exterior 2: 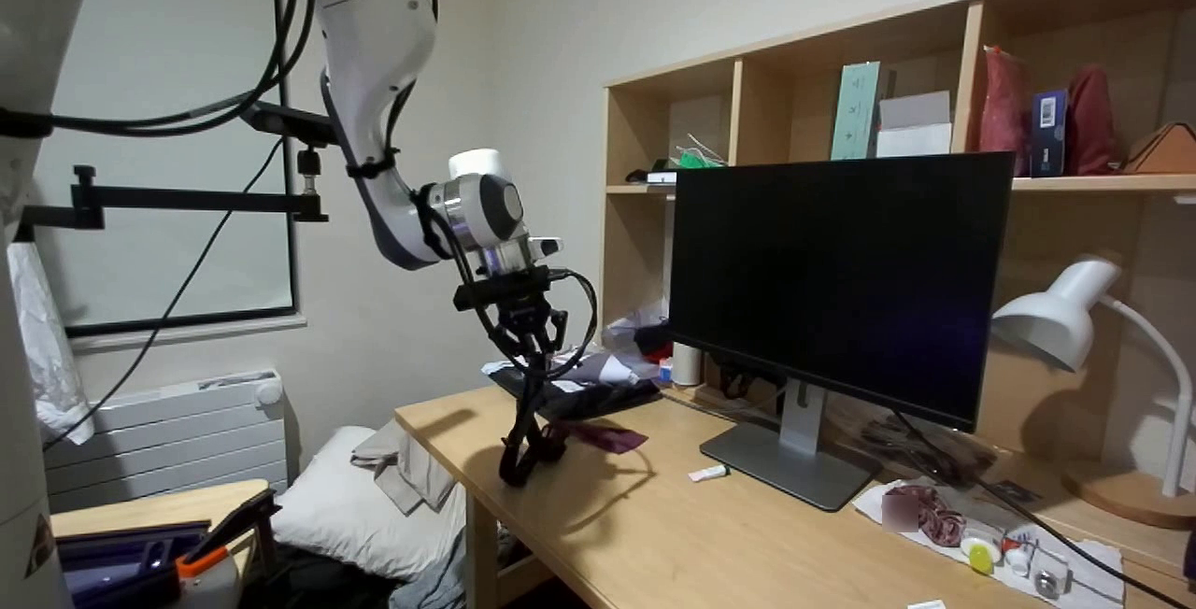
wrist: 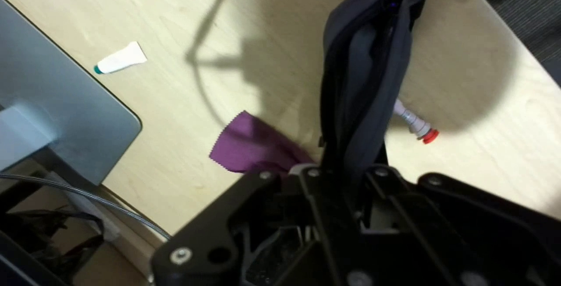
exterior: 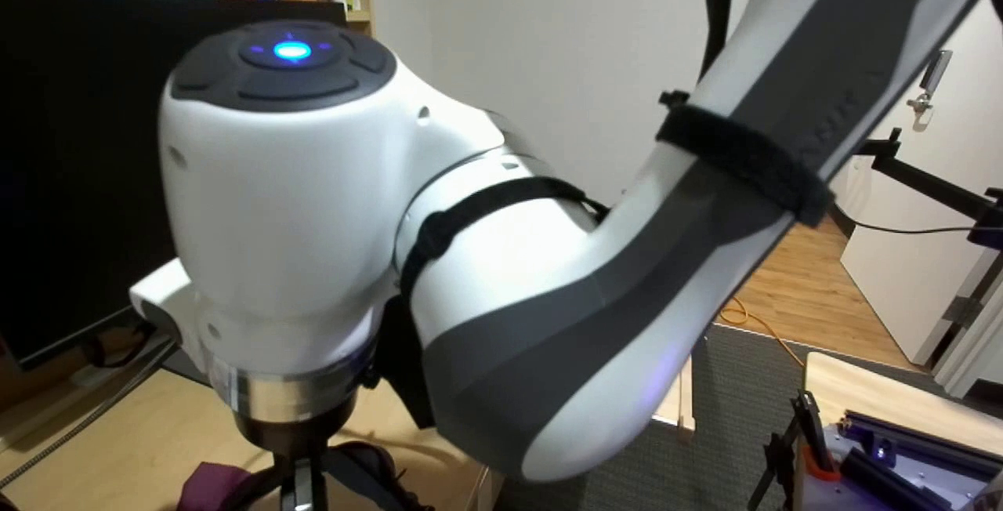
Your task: Put the black object on the left side of the table
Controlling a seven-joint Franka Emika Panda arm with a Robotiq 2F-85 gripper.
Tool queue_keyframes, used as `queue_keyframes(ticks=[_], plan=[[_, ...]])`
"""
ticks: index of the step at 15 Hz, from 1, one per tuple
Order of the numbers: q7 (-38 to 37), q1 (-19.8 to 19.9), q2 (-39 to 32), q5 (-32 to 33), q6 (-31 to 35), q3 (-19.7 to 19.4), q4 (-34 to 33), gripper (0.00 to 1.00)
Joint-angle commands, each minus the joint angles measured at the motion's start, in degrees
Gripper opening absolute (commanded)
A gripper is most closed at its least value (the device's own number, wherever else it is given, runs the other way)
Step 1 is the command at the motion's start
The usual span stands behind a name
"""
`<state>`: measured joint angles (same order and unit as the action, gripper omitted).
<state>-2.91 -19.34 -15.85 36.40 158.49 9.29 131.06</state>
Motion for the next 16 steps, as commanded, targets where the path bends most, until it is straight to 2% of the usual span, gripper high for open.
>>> queue_keyframes(ticks=[1, 6, 7, 8, 13, 14, 16], plan=[[3.0, 0.4, -0.1, -0.1, 0.1, 0.5, 0.5, 0.07], [7.0, 0.7, -0.2, -0.2, 0.1, 0.9, 0.8, 0.07], [16.5, 2.8, -1.0, -3.9, -0.1, 4.0, 0.8, 0.07], [18.8, 2.8, -1.1, -3.0, 0.2, 4.1, 0.8, 0.07], [36.2, 5.5, -2.6, -7.5, 1.2, 8.7, 1.9, 0.07], [29.8, 3.1, -2.0, -5.9, 0.1, 6.3, 0.9, 0.07], [30.4, 3.1, -2.3, -6.1, 0.1, 6.4, 1.0, 0.07]])
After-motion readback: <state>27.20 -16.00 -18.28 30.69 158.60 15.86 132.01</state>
